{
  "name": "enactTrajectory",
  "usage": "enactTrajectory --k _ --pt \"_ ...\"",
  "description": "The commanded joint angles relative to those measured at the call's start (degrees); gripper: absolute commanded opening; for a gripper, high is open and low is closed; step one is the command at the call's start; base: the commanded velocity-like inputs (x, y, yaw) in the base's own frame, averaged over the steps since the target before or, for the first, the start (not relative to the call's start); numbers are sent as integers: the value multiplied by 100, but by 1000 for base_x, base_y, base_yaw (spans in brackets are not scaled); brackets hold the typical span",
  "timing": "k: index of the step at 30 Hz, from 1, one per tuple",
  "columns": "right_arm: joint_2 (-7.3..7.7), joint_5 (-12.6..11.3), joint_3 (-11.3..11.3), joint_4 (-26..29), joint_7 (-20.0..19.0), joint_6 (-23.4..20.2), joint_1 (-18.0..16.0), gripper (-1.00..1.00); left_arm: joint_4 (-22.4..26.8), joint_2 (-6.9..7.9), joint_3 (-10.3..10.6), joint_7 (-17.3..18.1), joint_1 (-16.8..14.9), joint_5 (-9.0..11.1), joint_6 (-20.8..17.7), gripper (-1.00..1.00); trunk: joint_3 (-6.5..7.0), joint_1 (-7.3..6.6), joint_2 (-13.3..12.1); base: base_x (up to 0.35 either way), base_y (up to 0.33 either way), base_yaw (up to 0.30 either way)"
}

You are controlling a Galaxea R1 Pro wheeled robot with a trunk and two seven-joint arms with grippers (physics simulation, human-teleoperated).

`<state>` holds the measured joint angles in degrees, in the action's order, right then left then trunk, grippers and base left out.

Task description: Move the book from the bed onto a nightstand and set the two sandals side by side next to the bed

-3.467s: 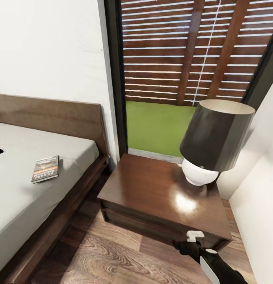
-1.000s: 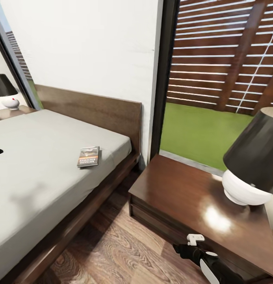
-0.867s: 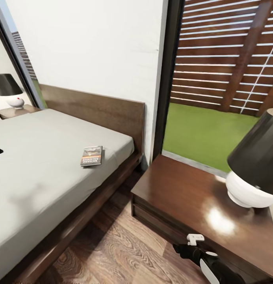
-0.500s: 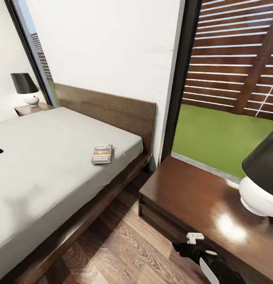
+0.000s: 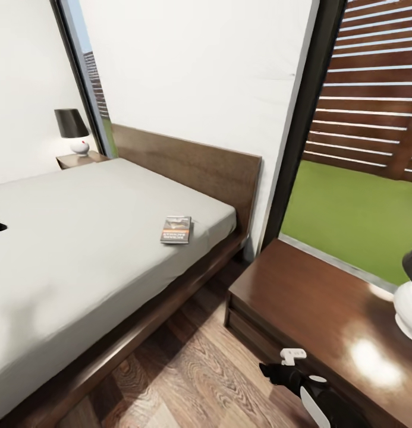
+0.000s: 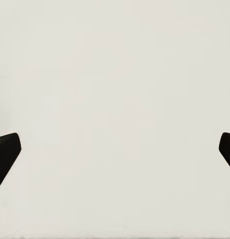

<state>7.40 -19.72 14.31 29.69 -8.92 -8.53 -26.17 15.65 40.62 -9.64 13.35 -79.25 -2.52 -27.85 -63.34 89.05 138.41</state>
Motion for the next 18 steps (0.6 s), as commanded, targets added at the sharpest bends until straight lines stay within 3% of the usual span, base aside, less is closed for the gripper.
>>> enactTrajectory --k 1,18 --pt "5 -41 28 10 4 -25 -2 100 7 -2 -38 47 -3 -30 -35 100 -5 -1 2 0 0 236" --pt "-66 -33 20 10 9 -26 -2 100 5 -1 -38 129 -3 -29 -52 100 -5 -1 2 0 0 223"
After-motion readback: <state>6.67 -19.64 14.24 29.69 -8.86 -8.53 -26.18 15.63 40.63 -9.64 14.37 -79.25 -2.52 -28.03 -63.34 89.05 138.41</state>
